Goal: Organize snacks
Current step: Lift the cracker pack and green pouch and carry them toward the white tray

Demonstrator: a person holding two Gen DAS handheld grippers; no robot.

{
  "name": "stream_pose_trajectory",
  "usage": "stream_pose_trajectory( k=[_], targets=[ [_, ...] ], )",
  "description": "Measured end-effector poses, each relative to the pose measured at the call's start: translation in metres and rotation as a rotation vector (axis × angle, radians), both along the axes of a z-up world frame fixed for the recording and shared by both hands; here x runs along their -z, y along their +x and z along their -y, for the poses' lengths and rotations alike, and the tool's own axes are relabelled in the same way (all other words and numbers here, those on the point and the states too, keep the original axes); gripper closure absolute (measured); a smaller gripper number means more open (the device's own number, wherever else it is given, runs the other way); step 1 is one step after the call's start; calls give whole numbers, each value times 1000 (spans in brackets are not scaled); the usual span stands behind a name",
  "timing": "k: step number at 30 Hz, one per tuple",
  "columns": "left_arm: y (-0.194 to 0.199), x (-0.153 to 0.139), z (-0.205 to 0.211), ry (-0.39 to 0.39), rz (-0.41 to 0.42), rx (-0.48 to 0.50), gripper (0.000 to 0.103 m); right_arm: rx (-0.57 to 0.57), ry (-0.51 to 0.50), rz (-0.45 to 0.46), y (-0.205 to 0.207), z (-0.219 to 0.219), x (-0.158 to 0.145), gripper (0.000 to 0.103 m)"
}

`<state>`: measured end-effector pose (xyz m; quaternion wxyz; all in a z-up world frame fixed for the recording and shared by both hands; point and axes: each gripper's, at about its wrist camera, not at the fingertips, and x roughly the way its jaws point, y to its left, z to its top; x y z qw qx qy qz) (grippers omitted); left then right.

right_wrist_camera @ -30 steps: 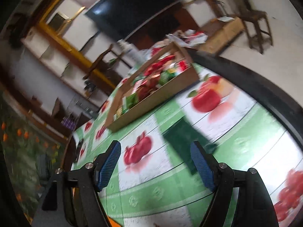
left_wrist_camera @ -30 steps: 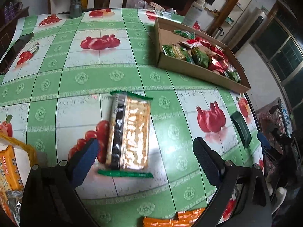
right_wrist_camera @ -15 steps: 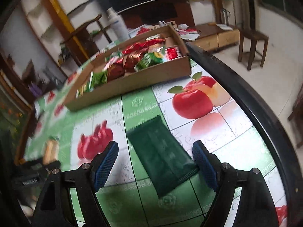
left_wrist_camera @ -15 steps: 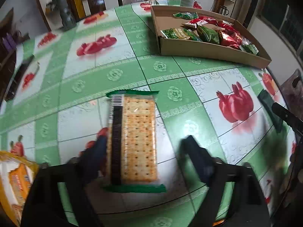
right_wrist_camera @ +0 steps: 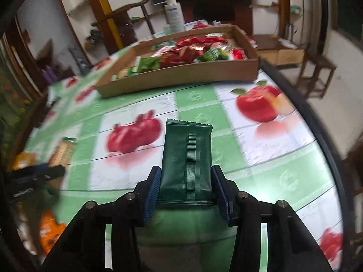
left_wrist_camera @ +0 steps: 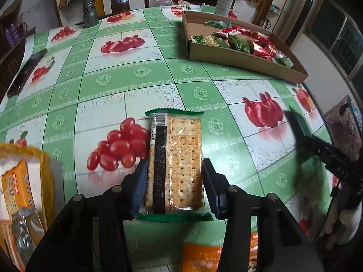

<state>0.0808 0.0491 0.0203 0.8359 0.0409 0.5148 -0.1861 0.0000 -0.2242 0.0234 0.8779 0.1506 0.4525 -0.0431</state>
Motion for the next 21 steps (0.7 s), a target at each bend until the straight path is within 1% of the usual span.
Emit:
stream_pose_trajectory(
  k=[2, 5, 11, 14, 15, 16, 17, 18, 20, 21],
  targets=[
    [-7, -8, -8, -46, 6, -11, 58, -20, 62, 12, -5, -1, -1, 56],
    [-20, -21, -18, -99, 29, -20, 58, -37, 113, 36, -11, -3, -4, 56],
    [-43, -44, -42, -192, 67, -44, 58, -84, 155, 91, -23, -15, -21, 56],
    [-39, -43, -44, -182, 55, -64, 56, -112, 150, 106, -28, -29, -30, 56],
    [-35, -40, -43, -181, 46, -67, 51, -118, 155, 105, -29, -32, -31, 56],
    [-31, -38, -42, -183, 39, -66, 41, -122, 160, 104, -30, -35, -31, 56],
    [-24, -34, -38, -172, 28, -64, 35, -129, 168, 102, -32, -38, -31, 56],
    [-17, -28, -33, -139, 23, -66, 31, -132, 169, 101, -34, -41, -31, 56],
    [-9, -17, -20, -68, 24, -57, 31, -135, 170, 96, -38, -44, -30, 56],
    [-7, -13, -16, -45, 26, -52, 31, -137, 168, 93, -40, -45, -30, 56]
  ],
)
